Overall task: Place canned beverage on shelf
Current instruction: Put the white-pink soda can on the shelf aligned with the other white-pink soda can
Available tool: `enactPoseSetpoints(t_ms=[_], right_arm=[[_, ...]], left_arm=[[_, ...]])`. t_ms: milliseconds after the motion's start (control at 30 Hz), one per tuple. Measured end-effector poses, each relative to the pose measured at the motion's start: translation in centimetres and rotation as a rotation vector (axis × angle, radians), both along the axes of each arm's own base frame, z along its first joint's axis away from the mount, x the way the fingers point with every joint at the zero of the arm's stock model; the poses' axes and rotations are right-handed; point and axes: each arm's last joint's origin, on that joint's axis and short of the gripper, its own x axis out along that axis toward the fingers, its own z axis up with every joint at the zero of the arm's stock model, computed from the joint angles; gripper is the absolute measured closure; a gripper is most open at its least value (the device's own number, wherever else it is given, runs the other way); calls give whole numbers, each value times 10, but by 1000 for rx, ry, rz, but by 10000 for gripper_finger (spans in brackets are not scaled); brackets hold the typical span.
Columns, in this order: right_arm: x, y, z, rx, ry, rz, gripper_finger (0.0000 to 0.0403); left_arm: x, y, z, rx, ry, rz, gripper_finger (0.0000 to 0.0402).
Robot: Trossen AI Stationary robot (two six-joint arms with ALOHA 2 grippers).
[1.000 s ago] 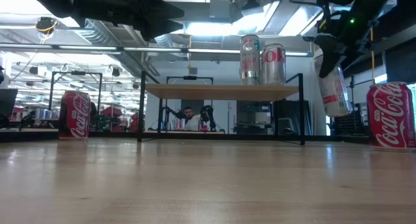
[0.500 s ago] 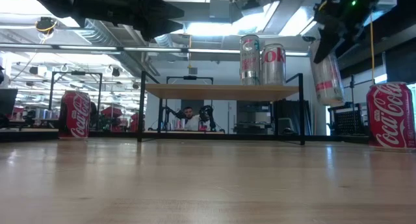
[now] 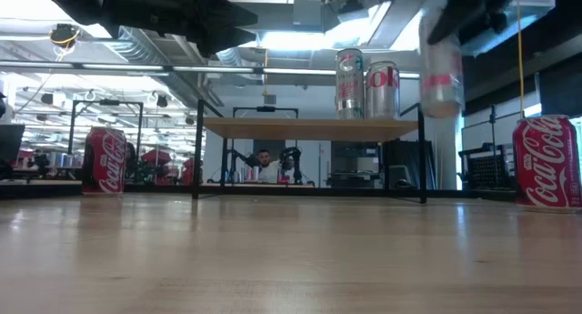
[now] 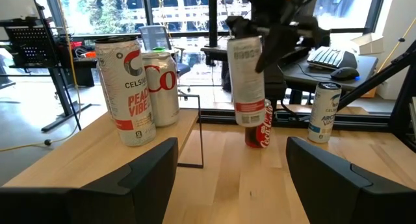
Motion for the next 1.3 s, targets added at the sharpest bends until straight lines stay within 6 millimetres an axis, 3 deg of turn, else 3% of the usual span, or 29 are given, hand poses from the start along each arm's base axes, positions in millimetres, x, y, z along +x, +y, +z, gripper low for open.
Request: enactPoseSetpoints(t_ms=[200,433,633,967,1300], right_arm=[[38,7,19,-117,-8,68,185],[92,9,42,-297,43,14,185],[126,-12,48,-301,84,-31,185],[128,-68,26,-218,156,-119,185],[131,-88,12,-165,105,-139,185]], left_arm=[[0,0,0,0,0,0,132],[0,0,0,0,0,0,132],[0,0,0,0,0,1,132],[0,0,0,5,1,1,132],[0,0,0,5,1,4,132]])
